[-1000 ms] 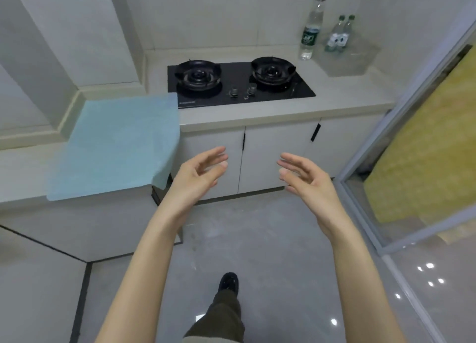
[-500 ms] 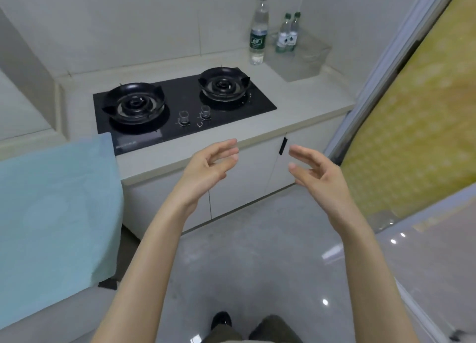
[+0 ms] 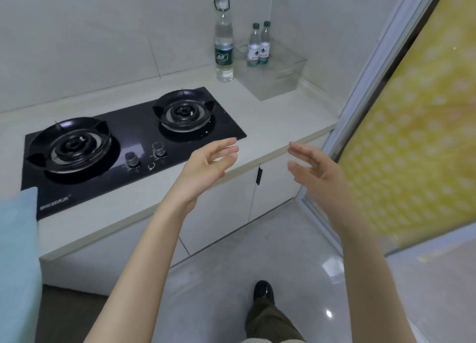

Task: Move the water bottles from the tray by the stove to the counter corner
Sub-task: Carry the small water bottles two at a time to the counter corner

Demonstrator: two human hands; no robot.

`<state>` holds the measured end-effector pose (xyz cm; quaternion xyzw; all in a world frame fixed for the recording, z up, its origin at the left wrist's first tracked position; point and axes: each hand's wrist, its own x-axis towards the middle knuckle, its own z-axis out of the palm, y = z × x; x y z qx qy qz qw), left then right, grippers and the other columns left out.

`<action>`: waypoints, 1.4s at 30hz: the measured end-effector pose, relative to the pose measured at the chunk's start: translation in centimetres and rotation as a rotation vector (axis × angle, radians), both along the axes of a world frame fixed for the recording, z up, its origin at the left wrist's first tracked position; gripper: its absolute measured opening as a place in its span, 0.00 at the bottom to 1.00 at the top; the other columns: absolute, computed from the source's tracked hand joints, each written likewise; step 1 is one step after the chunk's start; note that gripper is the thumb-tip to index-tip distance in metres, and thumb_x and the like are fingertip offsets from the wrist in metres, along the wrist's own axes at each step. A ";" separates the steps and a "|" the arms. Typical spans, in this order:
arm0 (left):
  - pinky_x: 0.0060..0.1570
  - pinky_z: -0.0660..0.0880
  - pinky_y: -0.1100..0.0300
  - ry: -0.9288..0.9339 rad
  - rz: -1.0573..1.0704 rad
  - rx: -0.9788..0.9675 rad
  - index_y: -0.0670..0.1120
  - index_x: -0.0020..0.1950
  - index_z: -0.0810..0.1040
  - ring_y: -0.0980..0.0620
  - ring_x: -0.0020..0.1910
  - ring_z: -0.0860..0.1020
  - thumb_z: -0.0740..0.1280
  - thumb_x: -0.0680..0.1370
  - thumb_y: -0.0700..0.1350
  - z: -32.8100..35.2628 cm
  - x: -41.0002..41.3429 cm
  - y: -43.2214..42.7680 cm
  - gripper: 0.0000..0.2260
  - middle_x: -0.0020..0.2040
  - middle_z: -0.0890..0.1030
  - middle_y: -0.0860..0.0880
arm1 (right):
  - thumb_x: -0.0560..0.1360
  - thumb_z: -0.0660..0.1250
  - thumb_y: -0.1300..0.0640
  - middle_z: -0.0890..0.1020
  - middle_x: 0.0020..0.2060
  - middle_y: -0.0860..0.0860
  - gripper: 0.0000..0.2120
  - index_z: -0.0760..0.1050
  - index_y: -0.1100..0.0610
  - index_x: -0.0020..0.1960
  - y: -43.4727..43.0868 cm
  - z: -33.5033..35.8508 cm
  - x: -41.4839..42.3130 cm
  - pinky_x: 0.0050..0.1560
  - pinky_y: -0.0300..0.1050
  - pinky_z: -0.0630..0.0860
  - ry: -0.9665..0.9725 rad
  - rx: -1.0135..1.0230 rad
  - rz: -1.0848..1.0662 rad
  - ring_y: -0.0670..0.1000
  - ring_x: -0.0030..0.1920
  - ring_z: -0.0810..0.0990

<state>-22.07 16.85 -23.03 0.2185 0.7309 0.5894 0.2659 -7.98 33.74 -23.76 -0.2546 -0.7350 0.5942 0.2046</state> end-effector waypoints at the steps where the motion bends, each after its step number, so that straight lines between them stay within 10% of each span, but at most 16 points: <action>1: 0.63 0.74 0.55 0.003 -0.004 -0.007 0.56 0.66 0.75 0.60 0.58 0.78 0.67 0.79 0.45 0.2 -0.6 1.7 0.16 0.59 0.80 0.60 | 0.77 0.68 0.58 0.79 0.61 0.42 0.17 0.75 0.49 0.65 1.8 0.2 -0.7 0.54 0.40 0.74 0.003 0.000 0.000 0.33 0.48 0.80; 28: 0.58 0.72 0.61 0.083 0.157 -0.064 0.53 0.69 0.73 0.57 0.56 0.77 0.68 0.78 0.46 -1.4 -27.2 31.8 0.20 0.65 0.77 0.55 | 0.77 0.67 0.55 0.77 0.58 0.35 0.14 0.74 0.36 0.55 31.1 0.5 -25.8 0.53 0.37 0.74 -0.047 0.160 0.159 0.42 0.53 0.80; 42: 0.72 0.61 0.53 0.503 0.057 -0.544 0.46 0.76 0.64 0.46 0.75 0.61 0.66 0.77 0.50 -8.9 -42.1 42.6 0.28 0.77 0.62 0.45 | 0.77 0.66 0.60 0.76 0.58 0.38 0.17 0.74 0.48 0.64 40.5 0.8 -43.6 0.40 0.21 0.69 -0.029 0.264 0.180 0.43 0.53 0.79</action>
